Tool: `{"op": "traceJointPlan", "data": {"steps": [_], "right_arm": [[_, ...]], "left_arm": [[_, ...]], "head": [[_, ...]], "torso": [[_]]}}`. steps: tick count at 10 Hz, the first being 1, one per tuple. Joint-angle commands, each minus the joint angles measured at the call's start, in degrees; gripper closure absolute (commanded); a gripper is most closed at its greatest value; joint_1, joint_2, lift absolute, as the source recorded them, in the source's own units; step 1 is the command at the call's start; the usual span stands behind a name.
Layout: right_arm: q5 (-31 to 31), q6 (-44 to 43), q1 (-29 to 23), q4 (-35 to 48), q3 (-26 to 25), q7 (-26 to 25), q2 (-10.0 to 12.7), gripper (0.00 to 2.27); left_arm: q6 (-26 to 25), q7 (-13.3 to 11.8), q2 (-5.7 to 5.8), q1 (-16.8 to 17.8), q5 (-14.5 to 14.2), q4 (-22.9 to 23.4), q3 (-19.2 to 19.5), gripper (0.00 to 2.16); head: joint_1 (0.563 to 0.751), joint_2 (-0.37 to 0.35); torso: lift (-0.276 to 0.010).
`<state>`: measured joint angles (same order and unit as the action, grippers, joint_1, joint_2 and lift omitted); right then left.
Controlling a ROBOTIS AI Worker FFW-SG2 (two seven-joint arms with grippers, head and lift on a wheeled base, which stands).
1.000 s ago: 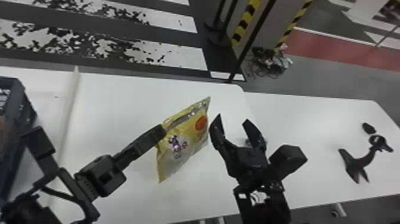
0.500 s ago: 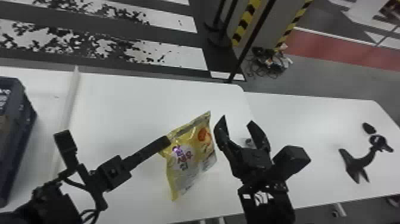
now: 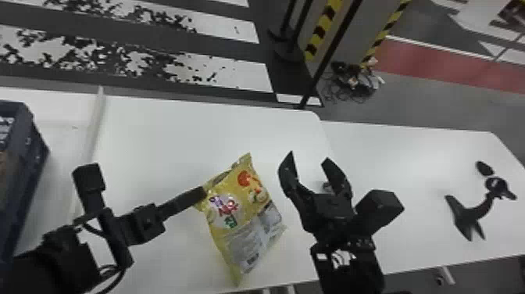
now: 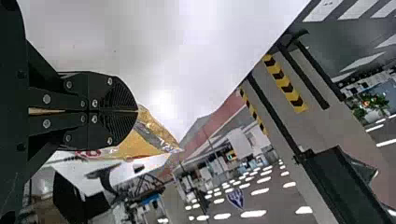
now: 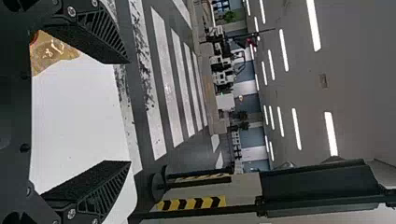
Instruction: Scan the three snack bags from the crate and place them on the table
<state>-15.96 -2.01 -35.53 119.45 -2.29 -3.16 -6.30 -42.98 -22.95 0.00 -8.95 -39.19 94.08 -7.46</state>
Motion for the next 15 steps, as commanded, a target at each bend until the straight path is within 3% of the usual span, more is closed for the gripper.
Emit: {"op": "traceJointPlan", "data": {"steps": [1,2,3,4,5,8,9,11,15], "right_arm": [[-0.12,-0.13,-0.24,-0.01,0.0,0.0,-0.46,0.13],[-0.21,0.04,-0.42,-0.01,-0.08,0.0,-0.82,0.13],[-0.21,0.04,-0.42,-0.27,-0.08,0.0,-0.9,0.13],[-0.21,0.04,-0.33,-0.71,0.0,0.0,-1.17,0.13],[-0.21,0.04,-0.07,-1.15,0.0,0.0,-1.26,0.13],[-0.73,0.39,1.34,-2.12,0.09,0.0,-1.69,0.13],[-0.73,0.57,1.78,-2.73,0.18,0.0,-1.87,0.13],[-0.73,2.33,2.84,-3.17,0.18,0.08,-2.4,0.13],[-0.73,4.44,4.33,-4.14,0.97,0.26,-2.22,0.13]], "left_arm": [[3.82,0.81,-0.15,2.8,6.5,-1.8,-1.16,1.67],[7.16,1.6,-0.15,4.2,9.49,-2.94,-1.86,1.64],[7.86,1.95,-0.15,5.87,12.12,-4.43,-2.39,1.05],[7.86,1.86,-0.15,6.93,12.65,-5.4,-2.83,0.05],[8.04,2.04,-0.15,7.63,14.85,-5.93,-3.26,0.0],[8.04,6.69,-0.15,8.51,25.04,-5.58,-6.69,0.02],[8.39,6.78,-0.15,8.16,25.04,-5.23,-5.99,0.02],[11.38,7.49,-0.15,4.38,25.04,0.14,-4.85,0.02],[29.83,11.7,-0.15,-7.49,30.23,11.12,-2.65,0.02]], "head": [[0.695,-0.35],[0.695,-0.35],[0.695,-0.35],[0.695,-0.348],[0.695,-0.343],[0.695,-0.332],[0.695,-0.328],[0.695,-0.32],[0.695,-0.261]], "torso": [[-0.062],[-0.062],[-0.062],[-0.062],[-0.062],[-0.062],[-0.062],[-0.062],[-0.062]]}}
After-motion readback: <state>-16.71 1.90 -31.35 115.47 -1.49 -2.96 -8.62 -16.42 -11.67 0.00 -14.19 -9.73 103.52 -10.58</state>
